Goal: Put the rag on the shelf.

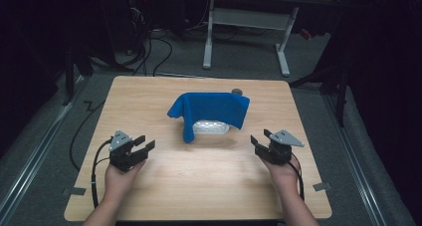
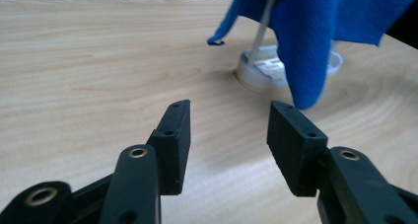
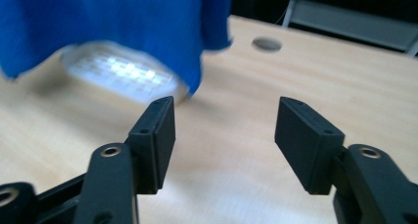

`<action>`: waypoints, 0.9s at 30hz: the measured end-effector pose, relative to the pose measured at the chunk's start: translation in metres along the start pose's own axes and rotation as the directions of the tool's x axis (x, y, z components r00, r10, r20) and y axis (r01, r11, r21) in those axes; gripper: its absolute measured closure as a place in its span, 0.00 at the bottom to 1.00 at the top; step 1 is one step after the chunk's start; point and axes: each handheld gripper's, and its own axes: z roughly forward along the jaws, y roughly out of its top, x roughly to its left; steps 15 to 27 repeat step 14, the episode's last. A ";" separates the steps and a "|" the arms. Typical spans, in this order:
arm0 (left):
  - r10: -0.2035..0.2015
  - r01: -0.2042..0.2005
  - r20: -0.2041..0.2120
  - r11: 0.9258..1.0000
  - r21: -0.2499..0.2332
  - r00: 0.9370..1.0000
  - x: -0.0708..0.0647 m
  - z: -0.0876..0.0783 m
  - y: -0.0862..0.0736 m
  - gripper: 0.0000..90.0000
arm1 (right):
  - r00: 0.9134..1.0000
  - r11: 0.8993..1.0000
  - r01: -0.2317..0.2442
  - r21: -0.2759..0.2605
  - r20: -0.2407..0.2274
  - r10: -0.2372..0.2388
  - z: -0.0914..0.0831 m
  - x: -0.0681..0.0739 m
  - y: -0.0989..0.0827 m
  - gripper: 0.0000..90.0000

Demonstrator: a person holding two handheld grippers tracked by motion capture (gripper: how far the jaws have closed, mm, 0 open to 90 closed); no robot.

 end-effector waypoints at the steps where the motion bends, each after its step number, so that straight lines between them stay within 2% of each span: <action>1: -0.001 0.001 0.003 1.000 0.004 1.000 -0.003 -0.003 -0.005 0.57 | 1.000 1.000 0.004 0.003 -0.004 -0.004 -0.002 0.003 -0.004 0.44; 5: 0.035 -0.035 0.009 0.997 0.066 0.999 -0.020 -0.022 -0.029 0.55 | 0.999 0.998 0.053 0.023 -0.013 -0.052 -0.021 0.020 -0.026 0.39; 7: 0.054 -0.056 0.017 0.993 0.104 0.998 -0.030 -0.030 -0.039 0.54 | 0.999 0.998 0.042 0.041 -0.037 -0.040 -0.031 0.029 -0.040 0.39; 8: 0.061 -0.063 0.019 0.991 0.115 0.998 -0.033 -0.032 -0.043 0.53 | 0.997 0.997 0.035 0.074 -0.065 -0.031 -0.035 0.033 -0.045 0.37; 10: 0.078 -0.081 0.030 0.987 0.141 0.996 -0.039 -0.034 -0.047 0.53 | 0.995 0.993 0.049 0.103 -0.088 -0.040 -0.039 0.039 -0.050 0.35; 13: 0.122 -0.124 0.023 0.982 0.145 0.992 -0.043 -0.032 -0.047 0.51 | 0.990 0.988 0.113 0.106 -0.092 -0.104 -0.041 0.045 -0.050 0.33; 14: 0.121 -0.123 0.022 0.980 0.154 0.992 -0.043 -0.031 -0.048 0.51 | 0.990 0.987 0.122 0.106 -0.088 -0.113 -0.040 0.045 -0.049 0.33; 27: 0.121 -0.123 0.022 0.980 0.154 0.992 -0.043 -0.031 -0.048 0.51 | 0.990 0.987 0.122 0.106 -0.088 -0.113 -0.040 0.045 -0.049 0.33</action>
